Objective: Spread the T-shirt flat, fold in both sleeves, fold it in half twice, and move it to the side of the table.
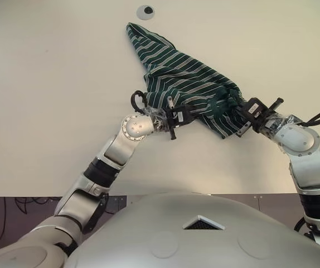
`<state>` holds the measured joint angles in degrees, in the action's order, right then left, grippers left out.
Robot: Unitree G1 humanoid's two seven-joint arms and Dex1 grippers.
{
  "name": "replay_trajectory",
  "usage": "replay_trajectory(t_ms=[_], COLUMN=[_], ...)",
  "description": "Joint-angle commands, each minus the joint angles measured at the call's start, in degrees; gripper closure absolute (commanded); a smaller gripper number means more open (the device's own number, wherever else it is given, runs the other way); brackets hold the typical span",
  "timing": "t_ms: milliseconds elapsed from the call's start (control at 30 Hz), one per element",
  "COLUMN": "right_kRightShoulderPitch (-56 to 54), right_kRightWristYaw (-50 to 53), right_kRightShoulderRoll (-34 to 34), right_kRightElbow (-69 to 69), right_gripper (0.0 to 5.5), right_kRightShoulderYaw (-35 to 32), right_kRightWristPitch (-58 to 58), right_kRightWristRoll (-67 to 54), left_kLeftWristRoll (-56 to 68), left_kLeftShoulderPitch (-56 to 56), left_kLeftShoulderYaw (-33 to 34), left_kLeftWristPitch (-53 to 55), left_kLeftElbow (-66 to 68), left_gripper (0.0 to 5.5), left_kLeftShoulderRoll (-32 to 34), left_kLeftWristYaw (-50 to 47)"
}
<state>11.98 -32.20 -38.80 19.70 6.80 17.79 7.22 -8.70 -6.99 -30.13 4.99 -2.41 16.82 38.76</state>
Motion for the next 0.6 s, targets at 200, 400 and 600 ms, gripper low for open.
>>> replay_trajectory(t_ms=[200,400,600], right_kRightShoulderPitch=[0.27,0.19,-0.10], right_kRightWristYaw=[-0.26,-0.34,-0.24], right_kRightShoulderRoll=[-0.09,-0.09,0.16], right_kRightElbow=[0.76,0.59,0.34], right_gripper=[5.45,5.45,5.45], right_kRightShoulderYaw=[-0.34,-0.17,0.22], right_kRightWristPitch=[0.34,0.28,0.24], right_kRightWristRoll=[0.39,0.46,0.64], left_kLeftWristRoll=[2.63,3.04,-2.14], left_kLeftShoulderPitch=[0.41,0.26,-1.28], left_kLeftShoulderYaw=[1.68,-2.59,-7.30], left_kLeftWristPitch=[2.01,3.64,1.70], left_kLeftElbow=[-8.41,-9.98,-3.43], left_gripper=[3.98,3.98,3.98], left_kLeftShoulderRoll=[3.45,-0.16,-2.87], left_kLeftWristYaw=[3.27,2.92,-0.02])
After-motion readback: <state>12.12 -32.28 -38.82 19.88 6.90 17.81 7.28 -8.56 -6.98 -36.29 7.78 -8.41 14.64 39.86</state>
